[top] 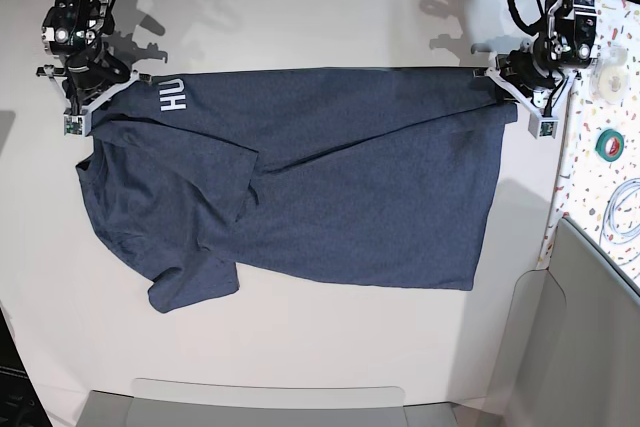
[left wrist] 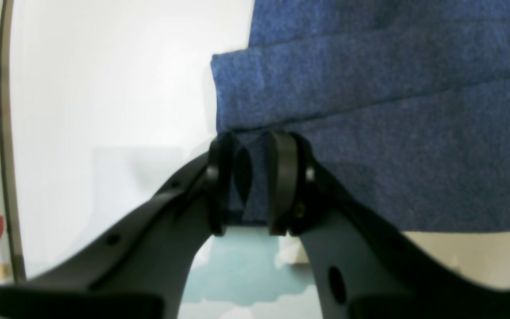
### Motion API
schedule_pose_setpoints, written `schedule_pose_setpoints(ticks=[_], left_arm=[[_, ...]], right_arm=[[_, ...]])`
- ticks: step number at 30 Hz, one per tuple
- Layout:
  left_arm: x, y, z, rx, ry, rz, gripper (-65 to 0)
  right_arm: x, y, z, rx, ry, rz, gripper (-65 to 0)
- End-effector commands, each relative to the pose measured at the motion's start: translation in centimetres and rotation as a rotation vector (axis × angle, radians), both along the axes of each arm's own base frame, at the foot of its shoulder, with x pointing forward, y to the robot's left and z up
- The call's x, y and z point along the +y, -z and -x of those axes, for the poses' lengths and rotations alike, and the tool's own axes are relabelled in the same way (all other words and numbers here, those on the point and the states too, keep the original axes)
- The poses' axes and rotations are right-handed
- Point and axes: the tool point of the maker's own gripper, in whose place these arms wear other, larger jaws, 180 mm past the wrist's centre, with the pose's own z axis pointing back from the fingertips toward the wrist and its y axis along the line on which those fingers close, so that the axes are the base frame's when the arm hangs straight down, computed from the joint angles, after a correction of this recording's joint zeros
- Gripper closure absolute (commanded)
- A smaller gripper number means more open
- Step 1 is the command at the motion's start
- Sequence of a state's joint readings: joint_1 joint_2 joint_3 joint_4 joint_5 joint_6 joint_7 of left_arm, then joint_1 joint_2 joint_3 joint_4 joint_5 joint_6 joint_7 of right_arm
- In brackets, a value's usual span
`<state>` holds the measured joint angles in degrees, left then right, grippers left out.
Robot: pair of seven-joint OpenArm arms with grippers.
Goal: Layout the t-shirt on the table in an organized manner, then fold the t-shirt properly
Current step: 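Drag the t-shirt with both grippers away from the hem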
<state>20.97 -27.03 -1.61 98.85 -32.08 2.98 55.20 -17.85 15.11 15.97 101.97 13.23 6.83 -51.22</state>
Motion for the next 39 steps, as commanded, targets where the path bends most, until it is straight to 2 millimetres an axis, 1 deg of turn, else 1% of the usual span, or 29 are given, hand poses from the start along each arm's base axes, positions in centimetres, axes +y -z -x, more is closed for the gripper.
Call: schedule_pose_setpoints(ticks=[1, 3, 6, 11, 13, 14, 17, 18, 23, 27, 32, 35, 39], left_arm=[[-0.3, 1.5, 3.1, 0.139, 0.006, 0.020, -12.9], [-0.3, 1.5, 3.3, 0.142, 0.006, 0.020, -12.9], [-0.5, 1.7, 4.4, 0.161, 0.011, 0.020, -12.9], [-1.3, 0.8, 4.8, 0.148, 0.040, 0.022, -12.9], [-1.1, 0.9, 5.4, 0.159, 0.035, 0.019, -12.9], [-0.6, 1.0, 5.9, 0.166, 0.022, 0.014, -12.9], [0.0, 1.1, 7.3, 0.186, 0.001, 0.006, -12.9], [0.0, 1.0, 7.4, 0.186, 0.001, 0.006, -12.9], [0.4, -0.3, 8.4, 0.167, -0.009, -0.008, -12.9], [0.0, -0.5, 9.7, 0.185, 0.006, -0.008, -12.9], [-0.9, -0.1, 11.5, 0.218, -0.006, 0.016, -12.9], [-0.9, 0.0, 12.3, 0.237, -0.005, 0.016, -12.8], [-0.9, 0.1, 12.9, 0.251, -0.005, 0.016, -10.2]], right_arm=[[-1.0, -0.3, 0.4, 0.016, -0.004, 0.035, 0.0], [-1.4, -0.2, 1.0, 0.034, -0.010, 0.051, 0.0], [-2.4, -0.1, 2.0, 0.065, -0.023, 0.082, 0.0], [-3.3, 0.2, 3.6, 0.109, -0.041, 0.117, 0.0], [-3.4, 0.5, 4.2, 0.126, -0.042, 0.118, 0.0], [-3.5, 0.4, 4.4, 0.131, -0.045, 0.124, 0.0], [-3.2, 0.2, 5.0, 0.135, -0.060, 0.130, 0.0], [-3.0, 0.0, 5.2, 0.135, -0.066, 0.131, 0.0], [-2.3, -0.5, 6.4, 0.141, -0.093, 0.138, 0.0], [-2.2, -0.1, 7.8, 0.173, -0.098, 0.136, 0.0], [-2.1, 0.4, 9.3, 0.209, -0.105, 0.135, 0.0], [-2.0, 0.7, 10.1, 0.230, -0.107, 0.133, 0.0], [-2.0, 1.1, 11.4, 0.262, -0.109, 0.131, 0.0]])
